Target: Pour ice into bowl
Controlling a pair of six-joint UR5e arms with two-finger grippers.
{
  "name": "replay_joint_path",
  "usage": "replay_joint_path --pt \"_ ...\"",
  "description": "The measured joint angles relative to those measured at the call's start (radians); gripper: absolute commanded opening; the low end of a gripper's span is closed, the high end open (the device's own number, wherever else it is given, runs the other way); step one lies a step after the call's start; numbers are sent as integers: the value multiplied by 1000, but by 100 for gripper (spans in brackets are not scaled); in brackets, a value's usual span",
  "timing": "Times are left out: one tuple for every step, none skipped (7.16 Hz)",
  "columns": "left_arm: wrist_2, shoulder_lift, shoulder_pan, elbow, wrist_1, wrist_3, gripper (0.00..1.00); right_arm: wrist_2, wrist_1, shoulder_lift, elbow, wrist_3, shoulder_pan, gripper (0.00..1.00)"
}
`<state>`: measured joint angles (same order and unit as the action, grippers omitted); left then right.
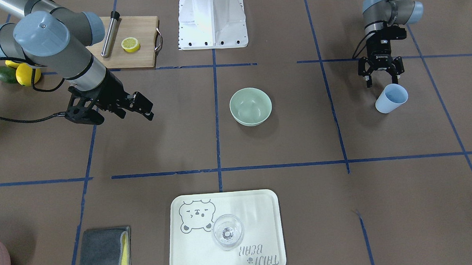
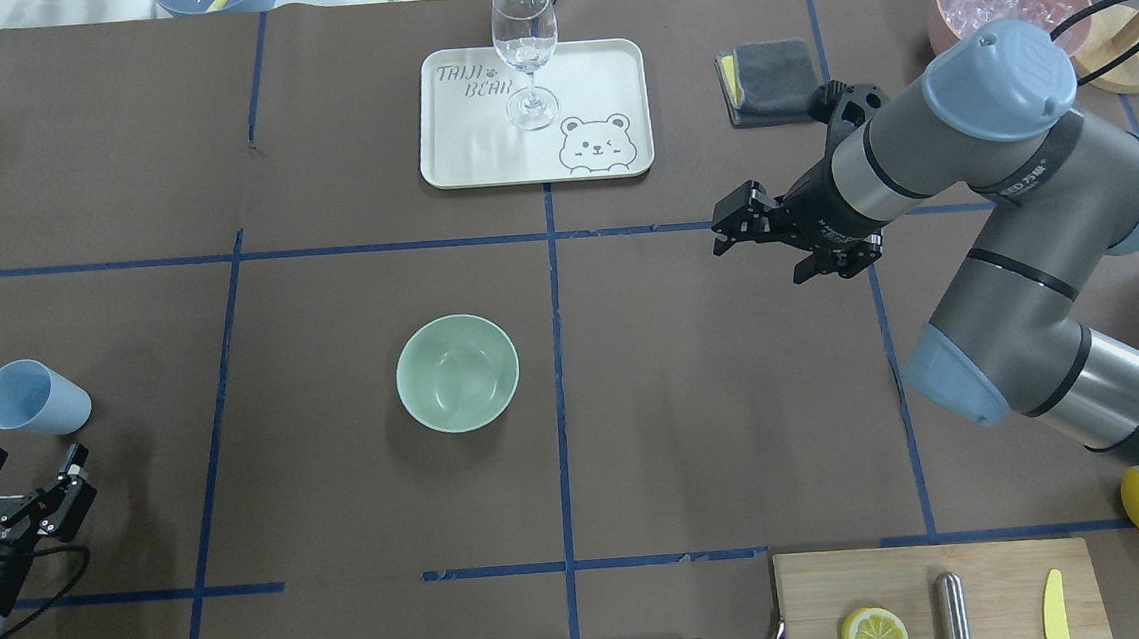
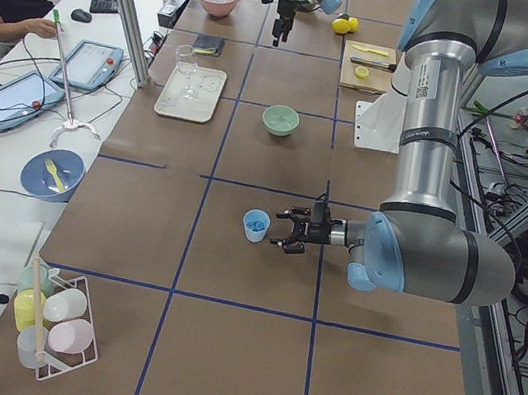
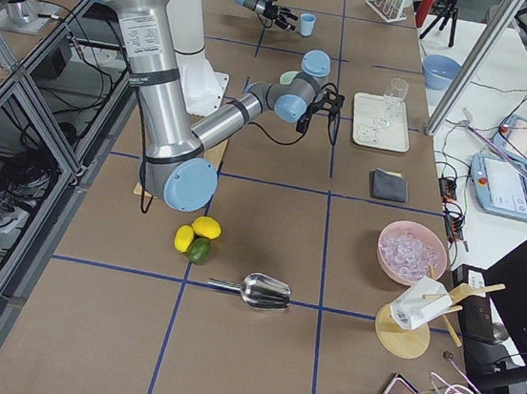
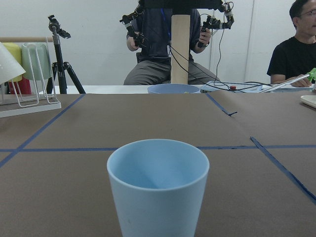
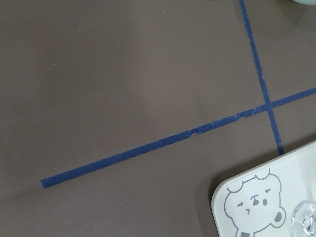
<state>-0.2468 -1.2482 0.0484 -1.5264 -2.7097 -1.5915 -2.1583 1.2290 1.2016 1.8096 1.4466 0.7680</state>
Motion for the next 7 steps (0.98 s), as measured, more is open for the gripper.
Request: replay_joint_path --pt "0 -3 -4 5 0 2 100 0 0 0 0 0 0 100" --pt "-4 -5 -15 11 0 4 100 0 0 0 0 0 0 100" --pt "-15 -8 -29 17 1 5 100 0 1 0 -1 0 0 100" --pt "-30 -12 -42 24 2 5 100 0 1 0 -2 0 0 100" --pt "-41 -15 -53 30 2 4 100 0 1 1 -2 0 0 100" --pt "-52 -21 -63 33 1 4 100 0 1 1 -2 0 1 100" --pt "-64 -30 -75 34 2 5 100 0 1 2 0 0 1 100"
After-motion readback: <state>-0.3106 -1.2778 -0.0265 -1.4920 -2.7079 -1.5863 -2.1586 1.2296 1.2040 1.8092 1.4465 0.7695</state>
